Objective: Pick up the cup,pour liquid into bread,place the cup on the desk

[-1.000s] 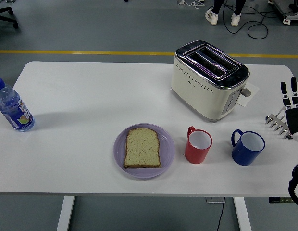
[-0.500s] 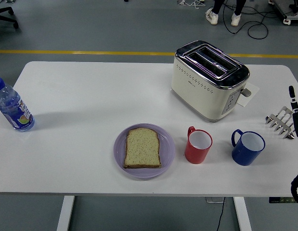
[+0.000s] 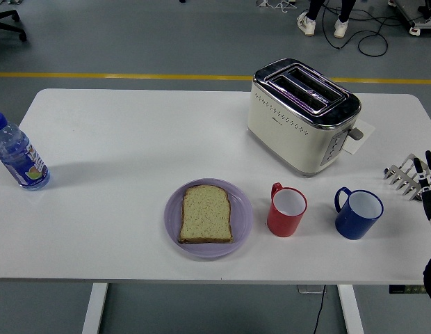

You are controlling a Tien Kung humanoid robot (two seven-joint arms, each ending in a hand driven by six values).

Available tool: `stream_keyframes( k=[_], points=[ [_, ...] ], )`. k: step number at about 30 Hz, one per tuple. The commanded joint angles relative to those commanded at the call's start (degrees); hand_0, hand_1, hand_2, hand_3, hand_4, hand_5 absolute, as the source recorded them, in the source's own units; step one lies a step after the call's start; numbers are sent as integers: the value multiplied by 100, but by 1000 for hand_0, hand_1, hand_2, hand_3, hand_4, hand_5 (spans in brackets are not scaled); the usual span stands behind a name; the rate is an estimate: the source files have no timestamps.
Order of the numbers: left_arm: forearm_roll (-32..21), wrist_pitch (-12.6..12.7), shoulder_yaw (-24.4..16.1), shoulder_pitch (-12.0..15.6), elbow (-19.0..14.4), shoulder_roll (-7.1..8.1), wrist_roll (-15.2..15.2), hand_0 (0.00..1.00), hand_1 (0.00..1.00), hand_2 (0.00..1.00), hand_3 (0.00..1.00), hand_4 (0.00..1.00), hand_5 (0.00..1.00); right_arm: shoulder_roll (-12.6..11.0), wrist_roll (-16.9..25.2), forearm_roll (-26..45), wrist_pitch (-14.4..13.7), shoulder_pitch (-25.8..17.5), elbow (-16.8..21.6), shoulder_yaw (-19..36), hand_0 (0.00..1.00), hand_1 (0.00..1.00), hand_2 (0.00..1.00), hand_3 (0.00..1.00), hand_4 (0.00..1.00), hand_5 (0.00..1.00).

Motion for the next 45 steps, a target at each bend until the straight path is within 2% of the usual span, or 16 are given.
stream_keyframes(
  k=[10,20,26,37,45],
  points=[
    [20,-1,-7,-7,-1,5,0,633,642,652,504,241,860,30,80,-127,354,41,-124,-4,674,603,655,623,673,266],
    [11,0,-8,-3,-2,2,0,633,641,652,504,240,857,40,-26,-421,256,43,-199,44,668,605,658,624,655,251],
    [6,1,0,-2,-3,2,-1,633,641,652,504,242,861,38,-26,-710,295,34,-233,69,669,605,658,624,648,245],
    [-9,2,19,12,-5,-5,-1,633,641,652,504,240,862,67,320,-1364,1224,65,-754,61,665,600,660,625,649,243],
    [-25,0,61,39,-2,-10,-1,633,642,652,504,241,864,89,444,-1172,1486,75,-978,85,663,599,659,623,651,244]
  ],
)
